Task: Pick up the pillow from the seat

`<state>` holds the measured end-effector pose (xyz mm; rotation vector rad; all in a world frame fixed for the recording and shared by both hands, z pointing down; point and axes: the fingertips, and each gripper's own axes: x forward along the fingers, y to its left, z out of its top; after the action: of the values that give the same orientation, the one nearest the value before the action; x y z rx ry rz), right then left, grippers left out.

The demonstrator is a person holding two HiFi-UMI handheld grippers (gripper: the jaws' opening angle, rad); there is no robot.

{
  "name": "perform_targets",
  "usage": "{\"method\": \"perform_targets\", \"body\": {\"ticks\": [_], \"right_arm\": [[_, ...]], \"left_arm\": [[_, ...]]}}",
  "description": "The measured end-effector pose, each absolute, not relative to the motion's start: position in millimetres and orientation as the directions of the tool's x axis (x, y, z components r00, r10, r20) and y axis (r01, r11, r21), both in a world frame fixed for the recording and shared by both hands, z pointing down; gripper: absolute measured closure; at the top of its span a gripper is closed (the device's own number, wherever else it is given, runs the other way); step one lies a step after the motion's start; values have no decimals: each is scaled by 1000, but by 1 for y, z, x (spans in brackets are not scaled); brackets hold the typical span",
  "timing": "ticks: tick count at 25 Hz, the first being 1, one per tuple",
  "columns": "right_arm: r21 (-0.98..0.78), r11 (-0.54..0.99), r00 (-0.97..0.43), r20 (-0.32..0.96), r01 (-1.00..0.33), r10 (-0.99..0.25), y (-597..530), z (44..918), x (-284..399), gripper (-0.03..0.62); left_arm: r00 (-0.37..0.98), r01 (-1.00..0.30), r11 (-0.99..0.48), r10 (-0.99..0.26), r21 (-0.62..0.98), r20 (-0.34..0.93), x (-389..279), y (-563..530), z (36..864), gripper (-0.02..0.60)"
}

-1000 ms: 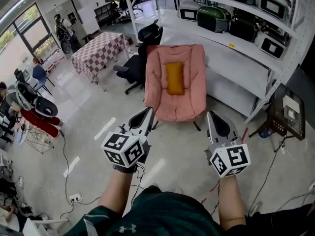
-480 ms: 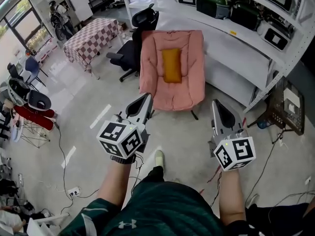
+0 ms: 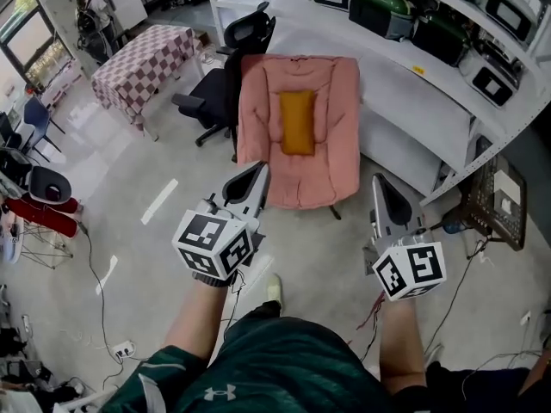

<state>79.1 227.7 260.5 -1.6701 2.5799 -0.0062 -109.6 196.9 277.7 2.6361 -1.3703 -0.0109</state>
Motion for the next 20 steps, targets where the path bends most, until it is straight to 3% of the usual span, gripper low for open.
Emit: {"method": "perform_targets", "body": {"ticks": [13,20], "right_arm": [[-29,374,-374,-15,-927,-927,101,270,18,591],[-44,389,-389,-15,-920,-921,52,279,16,591]], "left_arm": [[629,-772,-608,-773,185,83,-155,62,293,577],[644,-760,-618,-757,202,107,-140,16,309,577]]}}
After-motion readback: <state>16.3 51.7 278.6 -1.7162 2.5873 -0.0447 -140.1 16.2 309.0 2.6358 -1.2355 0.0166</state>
